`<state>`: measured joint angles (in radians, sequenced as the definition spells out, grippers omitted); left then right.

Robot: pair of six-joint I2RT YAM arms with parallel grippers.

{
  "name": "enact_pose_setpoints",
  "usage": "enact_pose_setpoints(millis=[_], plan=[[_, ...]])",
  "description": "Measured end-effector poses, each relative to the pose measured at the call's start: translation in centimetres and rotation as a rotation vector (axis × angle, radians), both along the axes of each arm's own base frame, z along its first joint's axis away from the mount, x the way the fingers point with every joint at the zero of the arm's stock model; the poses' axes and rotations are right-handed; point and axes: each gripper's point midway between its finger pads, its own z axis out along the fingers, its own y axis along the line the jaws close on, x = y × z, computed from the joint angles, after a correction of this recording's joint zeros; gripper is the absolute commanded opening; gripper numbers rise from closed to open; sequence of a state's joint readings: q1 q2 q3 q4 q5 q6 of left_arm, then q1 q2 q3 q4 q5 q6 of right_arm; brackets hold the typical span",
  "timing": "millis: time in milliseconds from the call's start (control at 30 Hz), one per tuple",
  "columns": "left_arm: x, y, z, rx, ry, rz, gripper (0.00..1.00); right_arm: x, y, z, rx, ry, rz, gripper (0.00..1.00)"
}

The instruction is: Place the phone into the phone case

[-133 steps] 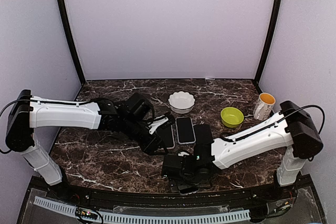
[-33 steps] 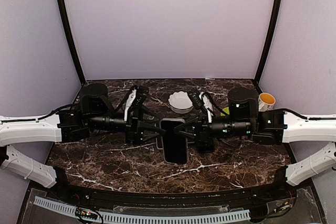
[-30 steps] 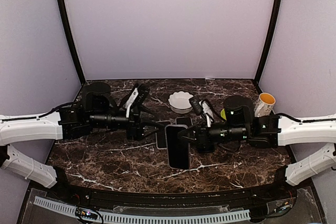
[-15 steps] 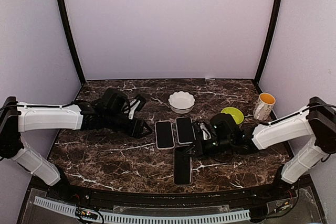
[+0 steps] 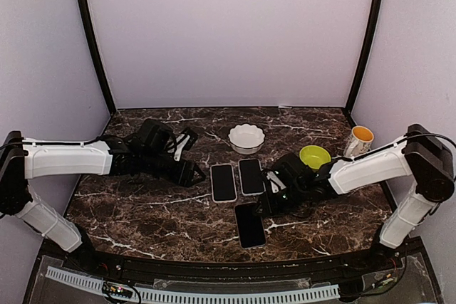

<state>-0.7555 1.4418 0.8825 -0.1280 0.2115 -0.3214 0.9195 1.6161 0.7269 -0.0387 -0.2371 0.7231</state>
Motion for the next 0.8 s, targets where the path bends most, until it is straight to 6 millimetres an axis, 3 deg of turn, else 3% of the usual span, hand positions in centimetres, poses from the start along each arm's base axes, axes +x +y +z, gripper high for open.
enact_pose_setpoints(millis=[133, 300, 400, 500, 600, 800], plan=[[-0.1, 0.1, -0.1, 0.009, 0.002, -0.001, 0.59, -0.7, -0.1, 0.2, -0.132, -0.048, -0.003, 0.4], [-1.1, -0.4, -0.5, 0.028, 0.026, -0.056, 0.58, -3.5, 0.0, 0.5, -0.227, -0.072, 0.012, 0.31], [-3.5, -2.7, -0.6, 0.048, 0.018, -0.18, 0.58, -5.1, -0.6, 0.0, -0.261, -0.048, 0.002, 0.25], [-7.0, -5.4, -1.2, 0.076, 0.012, -0.335, 0.55, -6.0, -0.6, 0.1, -0.267, -0.039, -0.016, 0.23], [-10.0, -7.3, -2.8, 0.101, 0.045, -0.453, 0.53, -6.7, -0.4, 0.1, -0.268, -0.036, -0.03, 0.17], [-11.1, -7.8, -6.5, 0.182, 0.112, -0.518, 0.52, -7.8, -0.4, -0.5, -0.289, -0.032, -0.072, 0.08]])
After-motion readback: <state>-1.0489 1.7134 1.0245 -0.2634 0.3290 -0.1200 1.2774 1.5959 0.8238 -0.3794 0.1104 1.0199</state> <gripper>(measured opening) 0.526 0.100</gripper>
